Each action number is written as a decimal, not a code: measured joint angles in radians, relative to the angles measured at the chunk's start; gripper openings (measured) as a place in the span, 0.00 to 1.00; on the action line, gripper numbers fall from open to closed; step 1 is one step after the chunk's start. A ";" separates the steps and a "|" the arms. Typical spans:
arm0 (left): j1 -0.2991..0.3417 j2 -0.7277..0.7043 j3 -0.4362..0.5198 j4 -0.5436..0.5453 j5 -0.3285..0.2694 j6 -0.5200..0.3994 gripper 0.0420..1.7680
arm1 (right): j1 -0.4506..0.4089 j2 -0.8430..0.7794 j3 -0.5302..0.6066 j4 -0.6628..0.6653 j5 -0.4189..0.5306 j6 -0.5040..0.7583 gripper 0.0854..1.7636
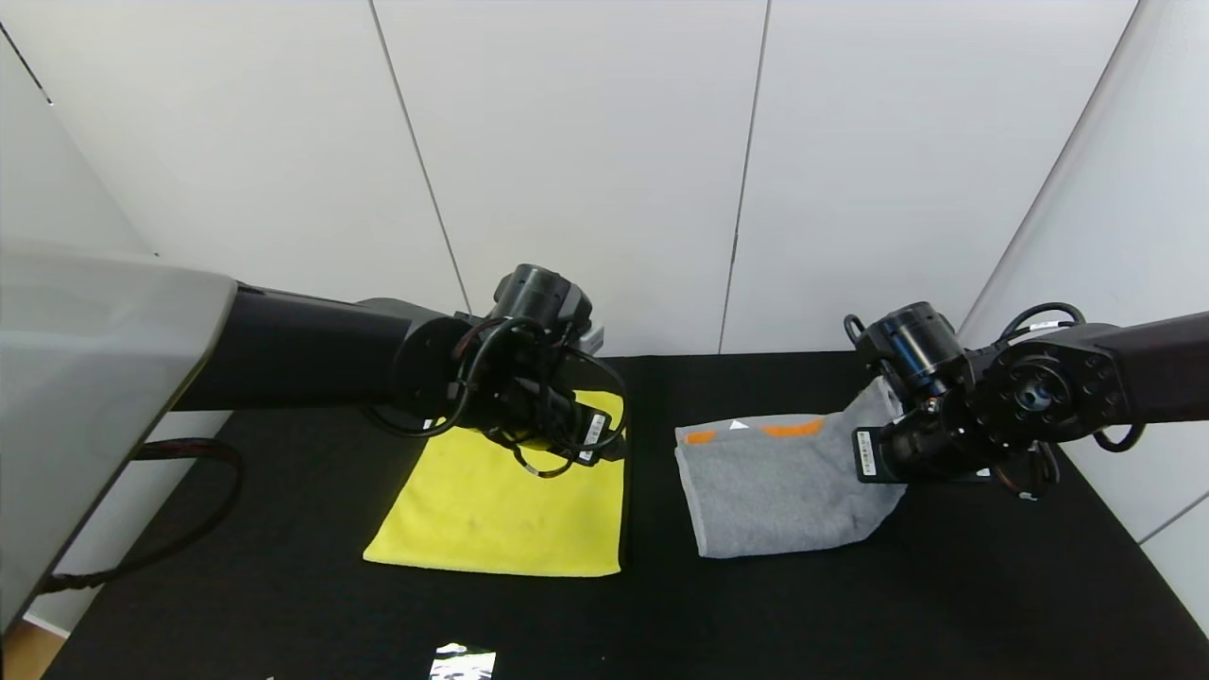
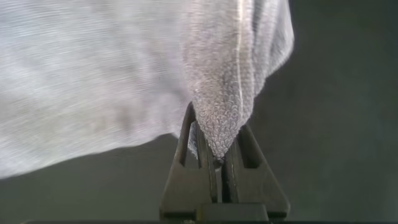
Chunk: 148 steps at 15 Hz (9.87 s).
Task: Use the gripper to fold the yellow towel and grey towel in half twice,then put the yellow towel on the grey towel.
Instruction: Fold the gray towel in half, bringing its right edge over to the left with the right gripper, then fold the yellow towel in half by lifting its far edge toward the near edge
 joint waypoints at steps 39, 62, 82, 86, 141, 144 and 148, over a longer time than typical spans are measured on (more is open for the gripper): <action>0.032 -0.084 0.100 -0.002 0.003 0.000 0.97 | 0.307 0.129 0.025 -0.217 0.115 -0.053 0.57; 0.029 -0.081 0.107 -0.003 0.002 -0.002 0.97 | 0.173 0.096 0.020 -0.177 0.080 0.014 0.95; 0.319 -0.264 0.314 0.000 -0.125 0.349 0.97 | 0.334 -0.037 0.045 -0.232 0.221 -0.252 0.96; 0.390 -0.288 0.362 -0.002 -0.140 0.441 0.97 | 0.383 -0.008 0.000 -0.233 0.232 -0.288 0.96; 0.521 0.008 0.330 0.087 -0.243 0.753 0.97 | 0.517 0.454 -0.331 -0.200 0.130 -0.249 0.97; 0.529 0.014 0.323 0.088 -0.223 0.755 0.97 | 0.517 0.453 -0.331 -0.200 0.130 -0.249 0.97; 0.533 0.016 0.322 0.089 -0.210 0.757 0.97 | 0.517 0.454 -0.331 -0.201 0.129 -0.247 0.97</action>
